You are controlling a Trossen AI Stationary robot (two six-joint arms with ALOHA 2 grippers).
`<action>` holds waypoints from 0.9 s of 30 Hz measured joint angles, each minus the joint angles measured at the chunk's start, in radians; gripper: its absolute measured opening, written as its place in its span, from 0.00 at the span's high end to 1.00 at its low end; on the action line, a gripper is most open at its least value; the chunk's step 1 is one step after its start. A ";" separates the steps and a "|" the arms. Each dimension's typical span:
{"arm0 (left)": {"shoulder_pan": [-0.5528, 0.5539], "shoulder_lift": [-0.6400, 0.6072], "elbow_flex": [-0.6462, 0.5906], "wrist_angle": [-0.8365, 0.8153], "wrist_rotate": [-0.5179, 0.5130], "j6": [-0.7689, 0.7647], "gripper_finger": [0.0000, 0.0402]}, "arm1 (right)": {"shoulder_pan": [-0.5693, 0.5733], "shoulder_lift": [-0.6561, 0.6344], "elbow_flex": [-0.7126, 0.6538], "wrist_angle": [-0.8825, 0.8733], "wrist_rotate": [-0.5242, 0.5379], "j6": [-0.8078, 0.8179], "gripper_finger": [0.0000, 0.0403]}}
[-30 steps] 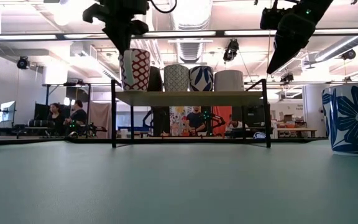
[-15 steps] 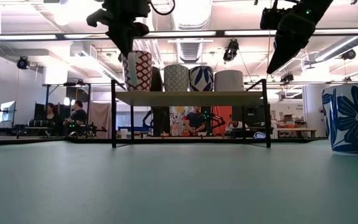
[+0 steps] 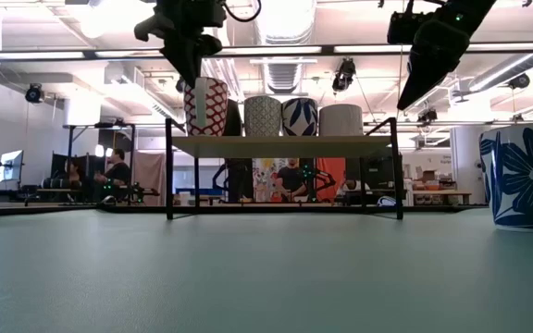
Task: Place coffee mugs
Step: Put the red mug on the shelf, then put the brown mug on the shelf
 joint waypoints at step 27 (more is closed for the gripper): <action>-0.001 -0.058 -0.002 0.002 0.001 -0.152 0.92 | 0.000 0.000 0.000 0.000 0.000 0.000 0.84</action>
